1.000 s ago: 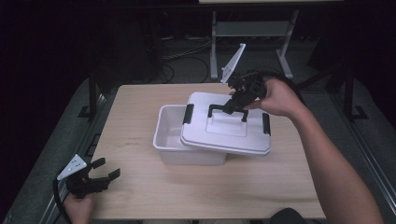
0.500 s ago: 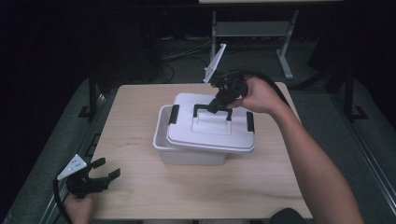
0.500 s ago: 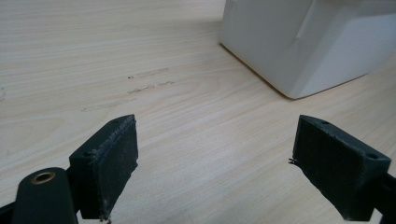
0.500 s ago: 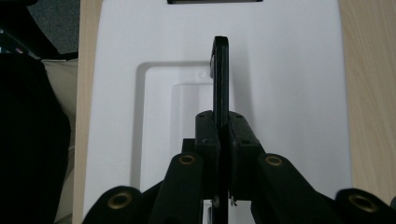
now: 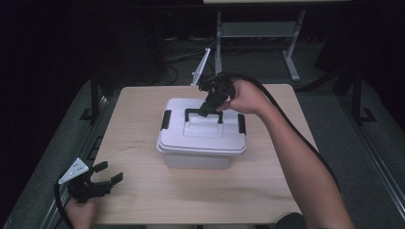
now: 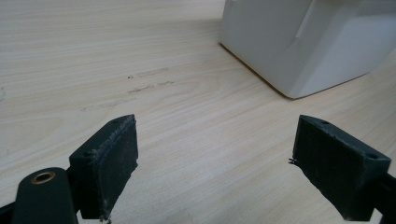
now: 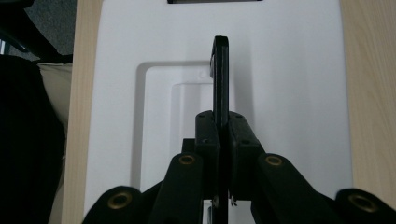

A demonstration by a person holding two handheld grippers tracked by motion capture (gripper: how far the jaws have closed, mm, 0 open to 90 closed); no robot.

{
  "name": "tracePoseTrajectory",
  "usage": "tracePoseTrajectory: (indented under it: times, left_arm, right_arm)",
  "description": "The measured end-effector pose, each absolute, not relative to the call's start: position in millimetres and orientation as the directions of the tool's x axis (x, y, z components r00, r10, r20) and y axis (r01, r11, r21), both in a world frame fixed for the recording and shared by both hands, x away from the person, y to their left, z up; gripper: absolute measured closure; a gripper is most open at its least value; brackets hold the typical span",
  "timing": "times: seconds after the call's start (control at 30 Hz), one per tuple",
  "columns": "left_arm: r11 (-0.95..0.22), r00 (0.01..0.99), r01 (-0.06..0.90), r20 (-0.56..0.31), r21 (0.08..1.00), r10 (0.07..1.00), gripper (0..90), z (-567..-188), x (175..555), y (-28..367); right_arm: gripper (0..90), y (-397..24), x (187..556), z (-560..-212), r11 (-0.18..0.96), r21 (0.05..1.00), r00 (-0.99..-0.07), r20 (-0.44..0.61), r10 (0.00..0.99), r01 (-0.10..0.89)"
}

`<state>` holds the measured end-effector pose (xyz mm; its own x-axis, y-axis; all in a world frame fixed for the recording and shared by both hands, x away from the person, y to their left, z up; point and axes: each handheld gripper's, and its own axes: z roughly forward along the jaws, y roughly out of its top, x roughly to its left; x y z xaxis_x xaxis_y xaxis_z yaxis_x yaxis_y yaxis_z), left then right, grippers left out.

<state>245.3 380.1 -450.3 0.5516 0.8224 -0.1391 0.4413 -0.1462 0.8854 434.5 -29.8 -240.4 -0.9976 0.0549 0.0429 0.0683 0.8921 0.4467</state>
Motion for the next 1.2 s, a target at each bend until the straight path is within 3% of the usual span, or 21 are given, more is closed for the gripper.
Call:
tracePoseTrajectory:
  times: [0.43, 1.2]
  left_arm:
    - [-0.143, 0.547, 0.438, -0.137, 0.888, 0.826, 13.4, -450.0, 244.5, 382.9]
    - [-0.141, 0.547, 0.434, -0.136, 0.890, 0.826, 13.4, -449.6, 244.2, 384.1]
  right_arm:
    - [84.5, -6.6, 449.3, -259.3, 0.900, 0.429, -0.997, 0.065, 0.051, 0.074]
    - [84.4, -6.3, 457.1, -272.8, 0.910, 0.406, -0.995, 0.083, 0.059, 0.088]
